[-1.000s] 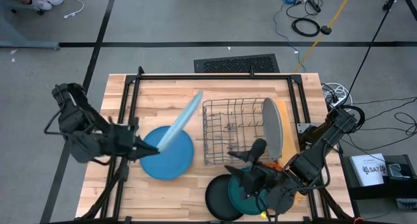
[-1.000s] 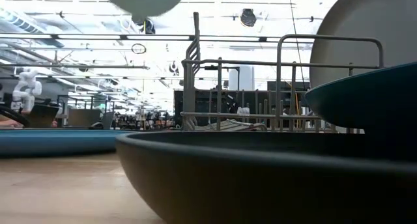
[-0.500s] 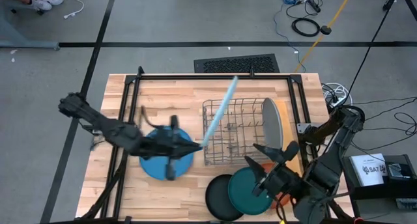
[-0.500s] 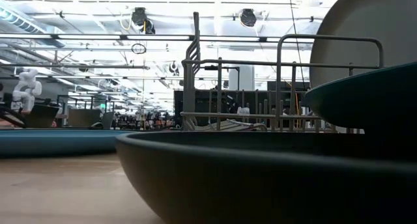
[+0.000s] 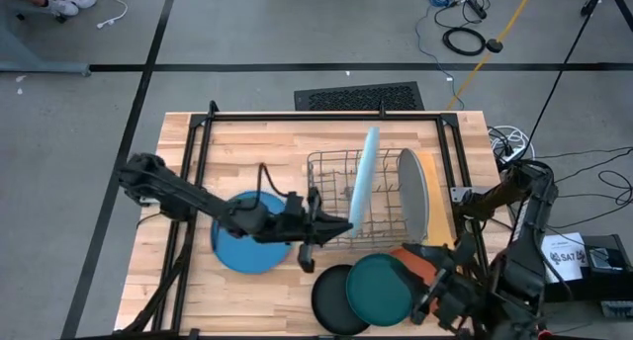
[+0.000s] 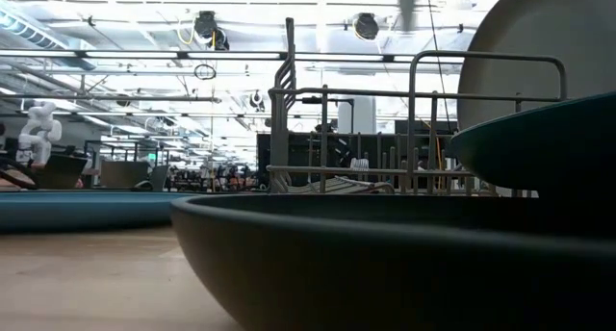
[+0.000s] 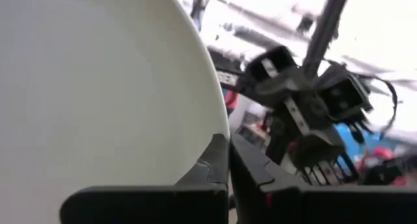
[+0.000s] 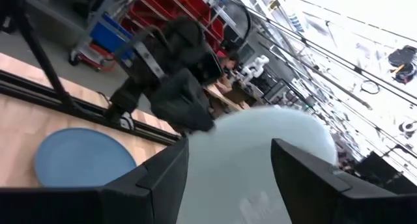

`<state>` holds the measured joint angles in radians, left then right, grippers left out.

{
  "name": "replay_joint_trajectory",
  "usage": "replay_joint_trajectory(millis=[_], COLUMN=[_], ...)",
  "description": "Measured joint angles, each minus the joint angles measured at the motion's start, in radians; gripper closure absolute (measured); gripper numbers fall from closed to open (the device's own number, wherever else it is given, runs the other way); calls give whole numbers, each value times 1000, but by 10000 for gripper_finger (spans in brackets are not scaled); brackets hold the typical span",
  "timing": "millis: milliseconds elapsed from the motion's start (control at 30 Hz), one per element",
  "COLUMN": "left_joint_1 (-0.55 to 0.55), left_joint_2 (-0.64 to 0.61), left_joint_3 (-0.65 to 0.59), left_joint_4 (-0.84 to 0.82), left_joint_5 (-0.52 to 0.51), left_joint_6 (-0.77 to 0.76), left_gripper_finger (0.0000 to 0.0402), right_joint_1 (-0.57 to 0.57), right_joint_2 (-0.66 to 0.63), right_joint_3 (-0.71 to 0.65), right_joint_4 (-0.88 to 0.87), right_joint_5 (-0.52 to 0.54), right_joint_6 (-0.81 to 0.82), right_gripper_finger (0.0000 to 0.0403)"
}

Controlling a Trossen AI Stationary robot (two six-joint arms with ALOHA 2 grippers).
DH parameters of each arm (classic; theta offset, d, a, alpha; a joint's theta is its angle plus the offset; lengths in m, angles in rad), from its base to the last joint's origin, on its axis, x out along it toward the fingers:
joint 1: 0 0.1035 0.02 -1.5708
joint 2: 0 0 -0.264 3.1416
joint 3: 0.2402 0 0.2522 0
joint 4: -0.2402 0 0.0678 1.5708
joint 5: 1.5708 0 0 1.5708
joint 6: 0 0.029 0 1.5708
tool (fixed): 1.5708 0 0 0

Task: Sort dishes
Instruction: Put the light blue plate into the dish rack

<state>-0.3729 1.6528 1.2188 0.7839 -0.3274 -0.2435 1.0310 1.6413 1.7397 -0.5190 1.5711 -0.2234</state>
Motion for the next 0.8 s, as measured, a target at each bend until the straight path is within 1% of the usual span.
replay_joint_trajectory(millis=[167, 300, 467, 533, 667, 733, 800], left_joint_1=[16, 31, 53, 62, 76, 80, 89], left_joint_2=[146, 253, 356, 382, 441, 486, 518], left_joint_3=[0, 0, 0, 0, 1, 7, 29], left_joint_4=[141, 330, 555, 604, 630, 712, 790], left_joint_5=[-21, -52, -74, -74, -100, -104, -84], left_joint_6=[-104, -204, -223, -246, -318, -320, -338], left_gripper_finger=[401, 401, 401, 401, 401, 401, 401], right_joint_1=[25, 36, 45, 45, 45, 44, 44], right_joint_2=[0, 0, 0, 0, 0, 0, 0], right_joint_3=[0, 0, 0, 0, 0, 0, 0], right_joint_4=[0, -2, -6, -8, -8, -8, -9], right_joint_5=[0, -1, -1, 0, 0, 0, -1], right_joint_6=[-3, -5, -6, -6, -6, -6, -7], right_gripper_finger=[193, 193, 193, 193, 193, 193, 193])
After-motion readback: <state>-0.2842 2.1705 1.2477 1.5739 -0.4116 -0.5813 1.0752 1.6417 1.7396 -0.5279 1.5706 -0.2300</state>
